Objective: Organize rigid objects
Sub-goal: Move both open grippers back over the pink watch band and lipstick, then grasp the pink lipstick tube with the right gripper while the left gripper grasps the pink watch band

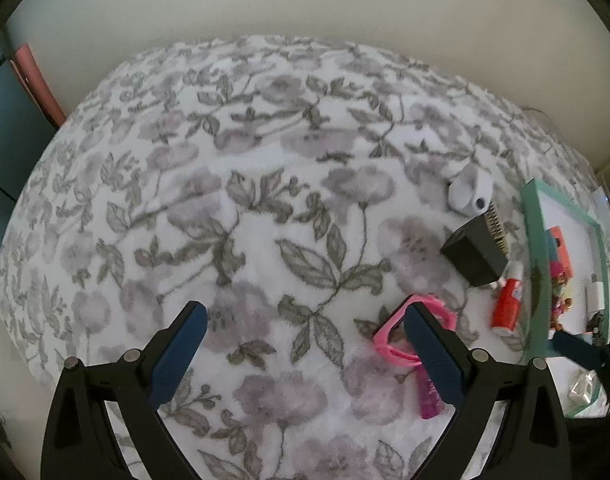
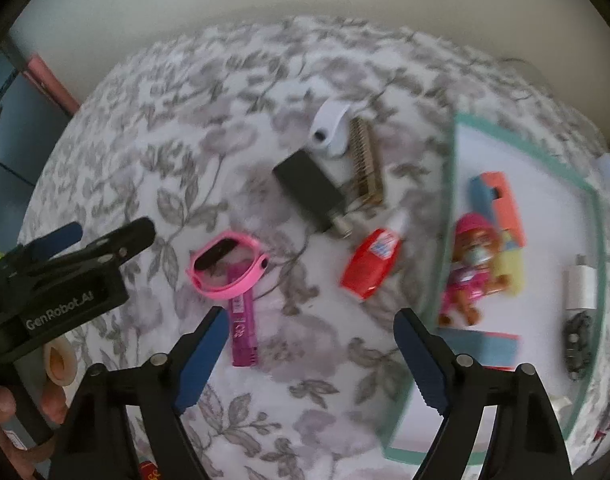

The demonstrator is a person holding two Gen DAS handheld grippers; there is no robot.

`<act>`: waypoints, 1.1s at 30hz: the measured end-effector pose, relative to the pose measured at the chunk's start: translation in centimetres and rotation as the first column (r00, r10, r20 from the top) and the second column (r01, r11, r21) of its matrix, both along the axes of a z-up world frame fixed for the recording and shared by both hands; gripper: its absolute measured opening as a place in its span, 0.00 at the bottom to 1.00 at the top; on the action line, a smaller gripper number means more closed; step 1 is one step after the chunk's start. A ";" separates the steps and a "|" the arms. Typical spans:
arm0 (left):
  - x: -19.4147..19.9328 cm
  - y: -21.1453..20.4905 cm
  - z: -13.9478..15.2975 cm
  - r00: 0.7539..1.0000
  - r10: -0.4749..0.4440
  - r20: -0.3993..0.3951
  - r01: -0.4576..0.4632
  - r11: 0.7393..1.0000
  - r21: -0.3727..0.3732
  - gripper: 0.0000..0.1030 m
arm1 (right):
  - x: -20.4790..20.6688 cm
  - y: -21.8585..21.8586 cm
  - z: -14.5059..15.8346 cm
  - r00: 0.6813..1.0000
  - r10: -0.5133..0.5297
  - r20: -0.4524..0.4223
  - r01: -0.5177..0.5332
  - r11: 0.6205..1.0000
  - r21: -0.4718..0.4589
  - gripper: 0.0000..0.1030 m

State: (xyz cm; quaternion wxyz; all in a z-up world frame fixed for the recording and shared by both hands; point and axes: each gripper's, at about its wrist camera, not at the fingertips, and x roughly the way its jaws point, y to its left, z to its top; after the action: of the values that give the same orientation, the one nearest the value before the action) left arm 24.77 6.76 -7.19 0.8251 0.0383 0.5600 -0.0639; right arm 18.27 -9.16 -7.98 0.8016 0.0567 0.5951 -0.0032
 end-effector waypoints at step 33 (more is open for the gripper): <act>0.3 -2.1 -3.0 0.996 -0.085 -0.022 0.084 0.995 -0.048 0.96 | 0.7 2.6 -5.0 0.998 -0.001 -0.069 -0.001 1.000 -0.029 0.26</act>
State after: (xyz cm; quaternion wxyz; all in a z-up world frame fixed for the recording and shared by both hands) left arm 25.05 4.62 -10.15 0.8155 0.0418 0.5661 -0.1126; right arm 19.01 -6.51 -12.94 0.7813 0.0450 0.6224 -0.0138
